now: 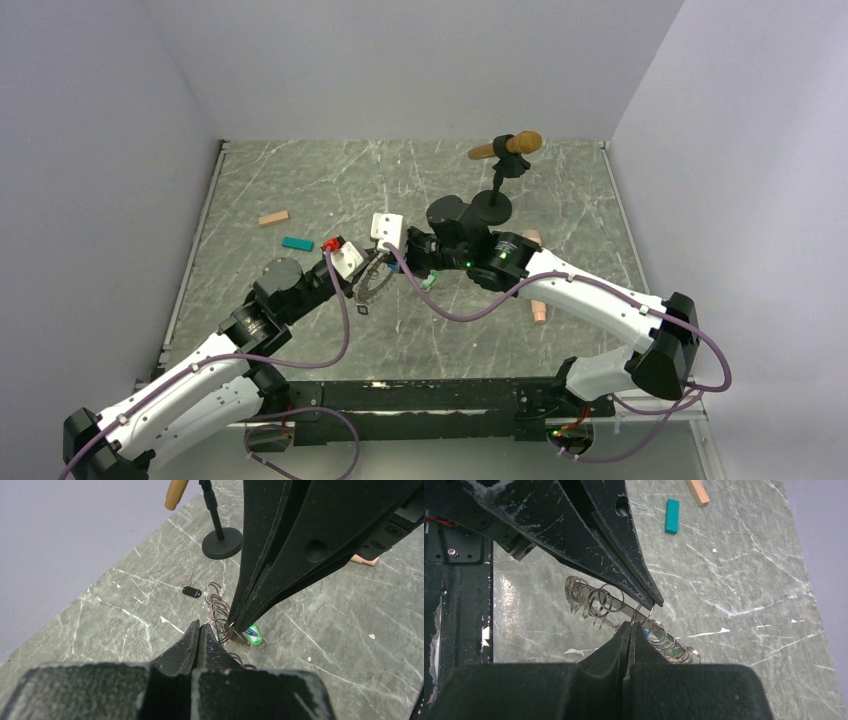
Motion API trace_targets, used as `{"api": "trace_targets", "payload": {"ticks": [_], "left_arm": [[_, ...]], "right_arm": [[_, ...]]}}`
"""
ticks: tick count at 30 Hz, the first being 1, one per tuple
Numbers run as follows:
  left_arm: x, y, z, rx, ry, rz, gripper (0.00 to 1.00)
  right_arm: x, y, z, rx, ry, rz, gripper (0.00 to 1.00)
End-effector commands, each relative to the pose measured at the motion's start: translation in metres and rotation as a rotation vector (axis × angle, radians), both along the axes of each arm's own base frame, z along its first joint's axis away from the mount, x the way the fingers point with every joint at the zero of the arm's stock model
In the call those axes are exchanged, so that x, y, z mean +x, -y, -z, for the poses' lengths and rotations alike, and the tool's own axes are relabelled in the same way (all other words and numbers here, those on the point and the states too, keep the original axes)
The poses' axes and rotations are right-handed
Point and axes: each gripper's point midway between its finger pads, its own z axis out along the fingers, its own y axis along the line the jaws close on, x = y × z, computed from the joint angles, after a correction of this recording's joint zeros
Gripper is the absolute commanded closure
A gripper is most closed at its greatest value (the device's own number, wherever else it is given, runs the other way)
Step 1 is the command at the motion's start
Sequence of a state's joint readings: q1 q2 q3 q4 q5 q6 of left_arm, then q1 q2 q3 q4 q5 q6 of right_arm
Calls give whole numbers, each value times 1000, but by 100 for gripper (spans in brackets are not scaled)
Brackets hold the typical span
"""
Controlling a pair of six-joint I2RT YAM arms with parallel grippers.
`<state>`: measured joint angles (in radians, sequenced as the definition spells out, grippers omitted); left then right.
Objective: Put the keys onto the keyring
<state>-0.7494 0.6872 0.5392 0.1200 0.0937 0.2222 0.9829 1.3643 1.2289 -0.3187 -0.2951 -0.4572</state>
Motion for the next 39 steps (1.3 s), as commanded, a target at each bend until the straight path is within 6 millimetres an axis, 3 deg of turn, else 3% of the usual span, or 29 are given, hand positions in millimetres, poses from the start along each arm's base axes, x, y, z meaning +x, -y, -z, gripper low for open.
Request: {"api": "trace_targets", "payload": {"ticks": [1,39], "left_arm": [[-1,5,-45,-102,61,14,100],[0,-1,-50,-133,55,-9,100]], "right_arm": [[-12,-9,-1,15,18,-55,100],[-35,-13,15,-8,-27,-122,100]]}}
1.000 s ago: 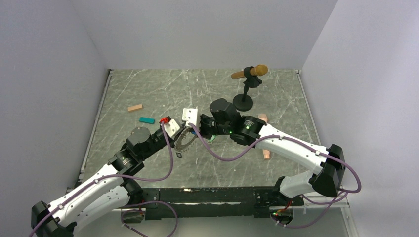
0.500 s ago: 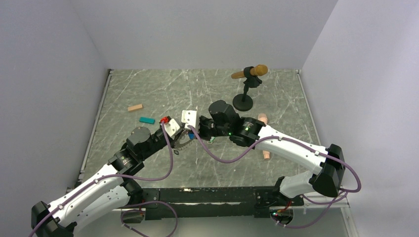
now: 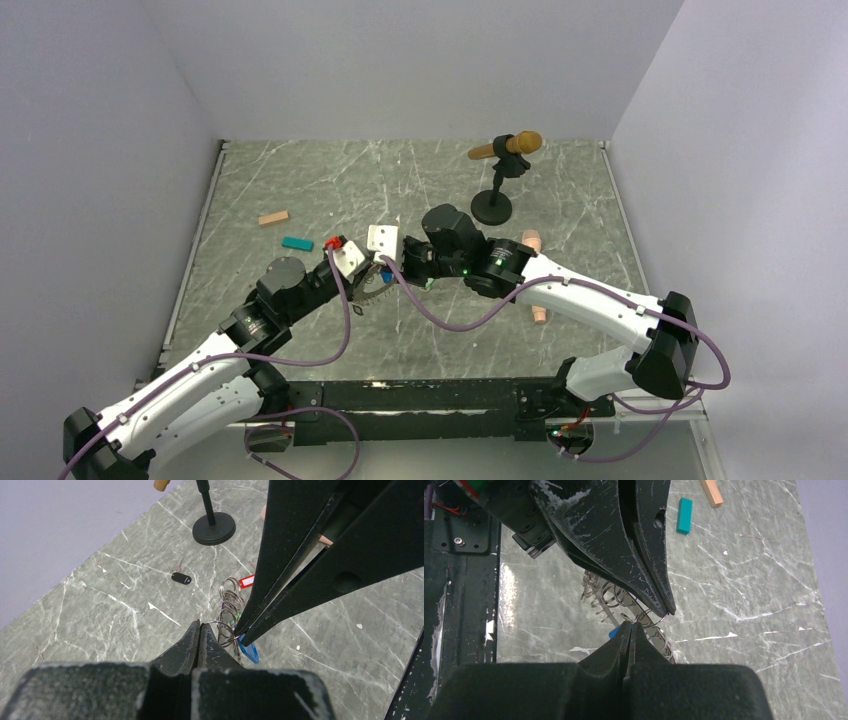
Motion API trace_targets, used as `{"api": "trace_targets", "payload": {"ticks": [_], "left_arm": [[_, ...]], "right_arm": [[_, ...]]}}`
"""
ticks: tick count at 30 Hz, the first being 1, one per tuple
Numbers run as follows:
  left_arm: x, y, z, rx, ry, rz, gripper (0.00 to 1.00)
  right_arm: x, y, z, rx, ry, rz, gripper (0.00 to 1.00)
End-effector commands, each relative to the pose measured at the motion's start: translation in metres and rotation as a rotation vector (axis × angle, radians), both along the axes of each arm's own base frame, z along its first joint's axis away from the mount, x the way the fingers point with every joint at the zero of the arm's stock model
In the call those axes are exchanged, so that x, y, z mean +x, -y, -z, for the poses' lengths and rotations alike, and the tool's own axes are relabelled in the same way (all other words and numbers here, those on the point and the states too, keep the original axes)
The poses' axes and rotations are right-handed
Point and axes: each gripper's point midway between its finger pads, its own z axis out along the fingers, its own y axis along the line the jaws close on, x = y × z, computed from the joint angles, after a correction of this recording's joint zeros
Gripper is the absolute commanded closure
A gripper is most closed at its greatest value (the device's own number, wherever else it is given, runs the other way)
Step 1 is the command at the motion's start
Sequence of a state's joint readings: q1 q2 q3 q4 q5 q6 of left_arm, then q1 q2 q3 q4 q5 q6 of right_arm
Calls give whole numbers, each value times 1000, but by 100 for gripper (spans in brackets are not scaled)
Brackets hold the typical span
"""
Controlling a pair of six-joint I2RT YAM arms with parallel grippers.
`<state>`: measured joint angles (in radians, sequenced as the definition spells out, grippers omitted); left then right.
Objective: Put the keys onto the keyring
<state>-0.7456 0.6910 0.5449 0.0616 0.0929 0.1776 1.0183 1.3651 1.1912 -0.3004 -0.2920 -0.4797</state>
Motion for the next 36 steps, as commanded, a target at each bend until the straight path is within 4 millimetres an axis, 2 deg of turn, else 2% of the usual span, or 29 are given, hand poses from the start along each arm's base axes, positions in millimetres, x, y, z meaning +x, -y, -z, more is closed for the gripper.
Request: {"api": "trace_targets", "payload": {"ticks": [1,14,28,36], "left_arm": [[2,0,-63,-142,131,-6,100],[3,-1,-64,-143,135,-12,100],[3,-1,-63,-143,134,-11,100],[3,-1,-63,-141,134,-11,100]], "right_arm": [[-21,-7,2,14,-39,-79,100],[-28,-8,2,14,-44,-106,100],[-35,-7,2,13,-52,-136,84],[-35,-5,2,12,-52,-134,83]]}}
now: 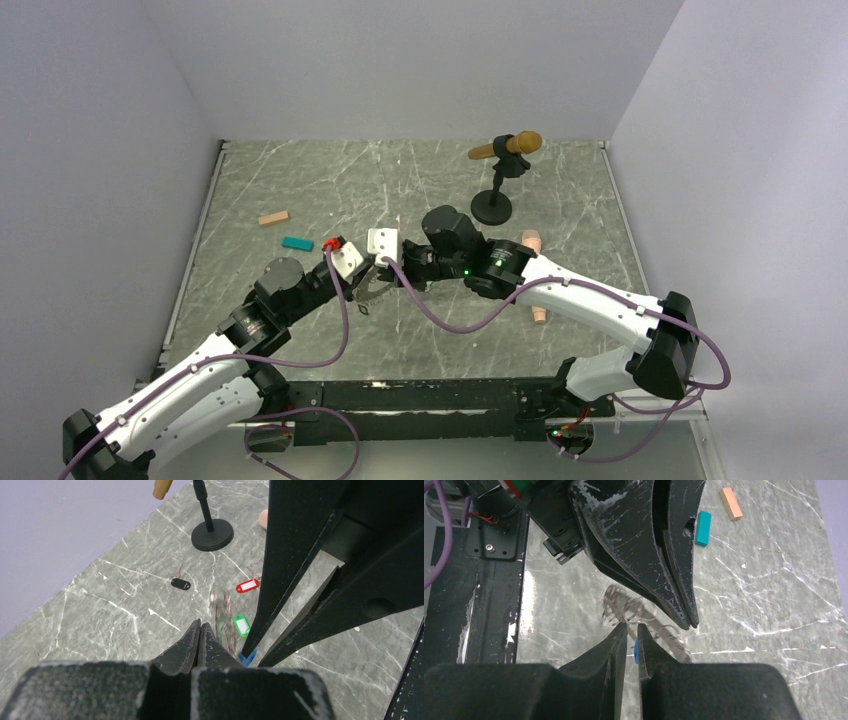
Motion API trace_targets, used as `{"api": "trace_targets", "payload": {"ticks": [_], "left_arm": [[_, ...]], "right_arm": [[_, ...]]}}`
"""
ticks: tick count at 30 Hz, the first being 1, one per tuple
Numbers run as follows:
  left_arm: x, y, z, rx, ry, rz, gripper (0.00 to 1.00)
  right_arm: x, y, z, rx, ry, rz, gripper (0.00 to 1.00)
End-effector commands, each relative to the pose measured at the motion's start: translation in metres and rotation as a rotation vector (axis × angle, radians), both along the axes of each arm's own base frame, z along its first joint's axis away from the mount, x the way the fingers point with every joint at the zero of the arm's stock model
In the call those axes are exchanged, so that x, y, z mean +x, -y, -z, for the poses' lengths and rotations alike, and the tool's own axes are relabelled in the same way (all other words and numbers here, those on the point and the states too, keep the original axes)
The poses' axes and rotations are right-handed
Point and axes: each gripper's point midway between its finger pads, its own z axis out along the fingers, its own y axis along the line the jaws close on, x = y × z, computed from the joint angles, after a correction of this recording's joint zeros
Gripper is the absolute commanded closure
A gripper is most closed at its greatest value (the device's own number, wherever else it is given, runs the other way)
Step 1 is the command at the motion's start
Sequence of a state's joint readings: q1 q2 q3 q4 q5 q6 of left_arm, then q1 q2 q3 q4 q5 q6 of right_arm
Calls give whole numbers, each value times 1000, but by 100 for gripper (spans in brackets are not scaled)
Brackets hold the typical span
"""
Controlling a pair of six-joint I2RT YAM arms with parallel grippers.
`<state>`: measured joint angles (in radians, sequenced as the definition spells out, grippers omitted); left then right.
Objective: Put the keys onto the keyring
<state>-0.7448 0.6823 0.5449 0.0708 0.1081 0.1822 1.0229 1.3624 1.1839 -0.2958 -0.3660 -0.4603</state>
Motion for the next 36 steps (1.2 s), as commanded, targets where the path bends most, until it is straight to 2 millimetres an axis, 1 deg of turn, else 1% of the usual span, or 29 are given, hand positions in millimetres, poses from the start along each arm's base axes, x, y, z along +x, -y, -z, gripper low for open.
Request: {"api": "trace_targets", "payload": {"ticks": [1,6,11,17,22,24,26,27,29,30,32,35,36], "left_arm": [[5,-2,-58,-133,118,-26,100],[5,-2,-58,-132,118,-25,100],[5,-2,-57,-129,116,-23,100],[5,-1,-55,-123,114,-24,100],[6,1,-52,-118,111,-17,100],[5,4,-51,-118,112,0,100],[2,11,-46,-108,109,45,100],[-1,16,-45,-106,105,76,97],[-7,28,-38,-97,84,147,87],[-8,34,-33,-91,63,176,82],[-11,46,-22,-81,12,230,73],[-8,60,-5,-92,-124,252,58],[-7,65,0,-90,-177,261,54]], "right_arm": [[-20,0,1,-8,-6,-71,82],[-20,1,-10,20,-2,-59,82],[-15,4,-10,23,-16,-36,82],[2,12,-14,45,-64,20,82],[24,29,-16,67,-152,96,80],[33,39,-16,71,-186,124,77],[42,50,-15,69,-223,148,73],[48,57,-14,69,-245,166,71],[58,73,-11,65,-297,198,69],[66,84,-11,68,-316,225,69],[74,101,-11,68,-337,255,66],[80,128,-6,44,-380,295,63],[80,139,0,25,-404,319,62]]}}
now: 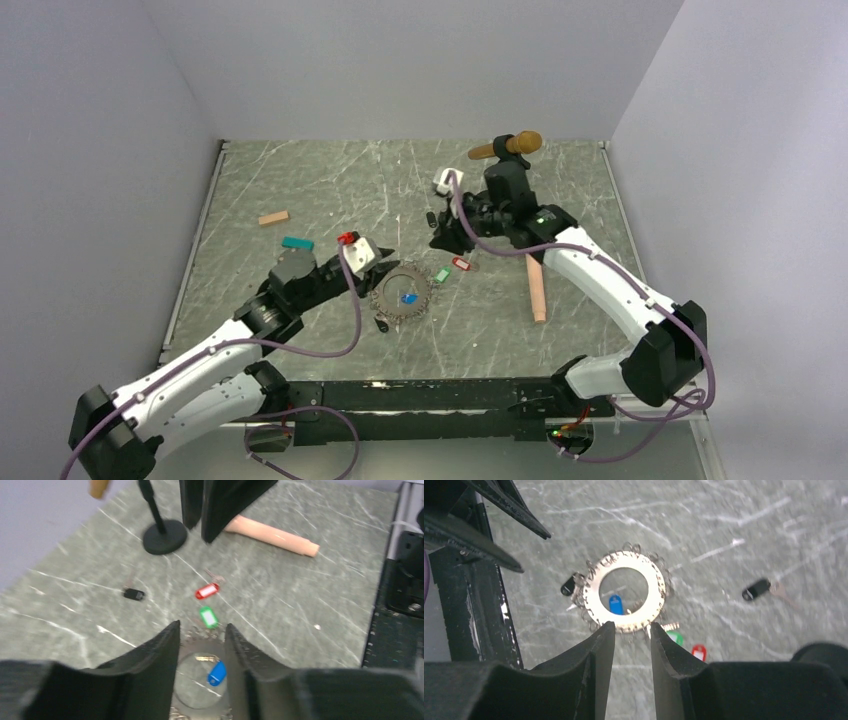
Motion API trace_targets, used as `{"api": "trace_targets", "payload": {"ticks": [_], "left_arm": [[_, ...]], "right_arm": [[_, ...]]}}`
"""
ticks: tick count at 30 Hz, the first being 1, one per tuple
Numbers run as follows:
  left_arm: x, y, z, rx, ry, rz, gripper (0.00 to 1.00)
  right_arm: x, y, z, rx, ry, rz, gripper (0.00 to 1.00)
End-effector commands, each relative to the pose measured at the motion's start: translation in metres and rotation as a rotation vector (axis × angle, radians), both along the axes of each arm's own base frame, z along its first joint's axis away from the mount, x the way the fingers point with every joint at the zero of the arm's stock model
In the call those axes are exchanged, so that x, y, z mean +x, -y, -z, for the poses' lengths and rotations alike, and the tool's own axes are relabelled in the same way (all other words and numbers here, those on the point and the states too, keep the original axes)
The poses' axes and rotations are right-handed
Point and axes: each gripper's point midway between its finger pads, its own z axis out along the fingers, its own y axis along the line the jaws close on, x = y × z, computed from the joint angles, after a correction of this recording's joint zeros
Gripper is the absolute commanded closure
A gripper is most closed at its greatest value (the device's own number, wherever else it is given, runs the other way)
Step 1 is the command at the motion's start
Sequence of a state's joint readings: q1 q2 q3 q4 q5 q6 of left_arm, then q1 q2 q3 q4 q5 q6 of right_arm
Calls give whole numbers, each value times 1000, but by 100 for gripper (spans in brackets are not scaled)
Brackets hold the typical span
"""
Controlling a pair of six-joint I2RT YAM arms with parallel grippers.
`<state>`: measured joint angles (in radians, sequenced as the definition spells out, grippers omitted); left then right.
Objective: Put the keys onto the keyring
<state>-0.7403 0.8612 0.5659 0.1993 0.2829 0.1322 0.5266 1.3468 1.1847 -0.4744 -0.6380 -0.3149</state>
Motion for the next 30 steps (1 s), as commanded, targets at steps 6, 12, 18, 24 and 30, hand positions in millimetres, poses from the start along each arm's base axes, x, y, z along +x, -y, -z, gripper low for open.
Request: {"api": "trace_targets", "payload": {"ticks": [6,12,18,24,30], "left_arm": [[-15,49,30,-103,-554,92,45],[-15,54,95,-8,-876,-66,37],[-10,54,139,147,-967,-214,40],[1,52,160,273,-980,-332,43],[11,53,175,360,-995,-401,47]], "right_arm": [[-12,75,1,-47,-149,17,57],[-26,91,13,-52,-202,-3,55],[-36,95,28,-8,-192,6,54],[-41,104,38,34,-175,22,53],[-47,102,38,89,-188,-1,53]]}}
